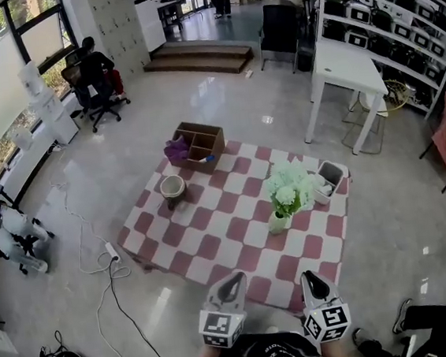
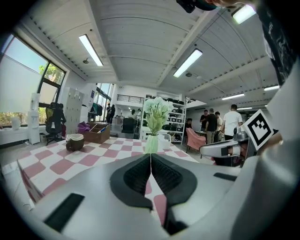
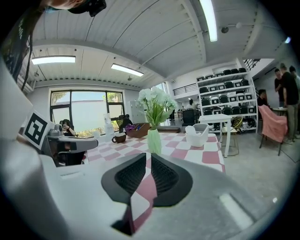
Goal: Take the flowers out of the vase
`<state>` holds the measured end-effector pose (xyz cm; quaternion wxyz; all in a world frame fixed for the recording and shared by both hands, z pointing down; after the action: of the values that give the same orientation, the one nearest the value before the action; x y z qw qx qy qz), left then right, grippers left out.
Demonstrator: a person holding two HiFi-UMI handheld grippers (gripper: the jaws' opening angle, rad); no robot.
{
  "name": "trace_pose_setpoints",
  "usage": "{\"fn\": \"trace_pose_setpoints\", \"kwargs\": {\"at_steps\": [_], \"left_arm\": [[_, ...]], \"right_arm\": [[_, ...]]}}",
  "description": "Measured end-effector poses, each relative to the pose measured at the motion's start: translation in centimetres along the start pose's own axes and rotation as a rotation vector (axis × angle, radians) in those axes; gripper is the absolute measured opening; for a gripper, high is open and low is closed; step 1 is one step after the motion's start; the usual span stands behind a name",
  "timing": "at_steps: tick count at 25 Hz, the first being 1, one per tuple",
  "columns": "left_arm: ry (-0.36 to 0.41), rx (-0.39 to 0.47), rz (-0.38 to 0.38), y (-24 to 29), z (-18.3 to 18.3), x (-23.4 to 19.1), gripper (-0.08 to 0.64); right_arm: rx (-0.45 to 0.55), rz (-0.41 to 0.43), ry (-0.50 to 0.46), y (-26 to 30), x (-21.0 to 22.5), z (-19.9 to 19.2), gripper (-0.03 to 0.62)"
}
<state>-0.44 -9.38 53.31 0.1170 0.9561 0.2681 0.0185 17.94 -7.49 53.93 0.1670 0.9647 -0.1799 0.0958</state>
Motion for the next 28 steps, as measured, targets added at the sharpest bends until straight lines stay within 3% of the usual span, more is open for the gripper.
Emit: {"fn": "trace_pose_setpoints", "kwargs": {"at_steps": [8, 18, 24, 28], "left_arm": [[0.034, -0.015, -0.128, 2.1, 0.7, -4.2, 0.014], [0.050, -0.002, -0.319, 4.1, 1.5, -8.4, 0.014], [0.039, 0.012, -0.412, 4.9, 2.3, -9.3, 0.014], [0.045, -0.002, -0.423, 5.7, 2.4, -10.1, 0.014]], "right_arm": [[0.016, -0.105, 0.027, 3.5, -1.7, 0.7, 0.026], [0.056, -0.305, 0.062, 5.9, -4.0, 1.0, 0.026], [0.051, -0.366, 0.092, 7.0, -5.9, 0.6, 0.026], [0.050, -0.374, 0.110, 7.5, -5.9, 1.0, 0.071]]}}
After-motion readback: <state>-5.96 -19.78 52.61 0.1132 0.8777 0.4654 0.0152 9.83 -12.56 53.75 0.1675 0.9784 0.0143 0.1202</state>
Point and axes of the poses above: the fingertips, and each gripper's own axes: y forward along the fingers, x to its right, z out of its top, the point moved 2 cm from there along -y, backward along the fingers, and after that the axes turned 6 degrees about y, right-handed, at the moved point
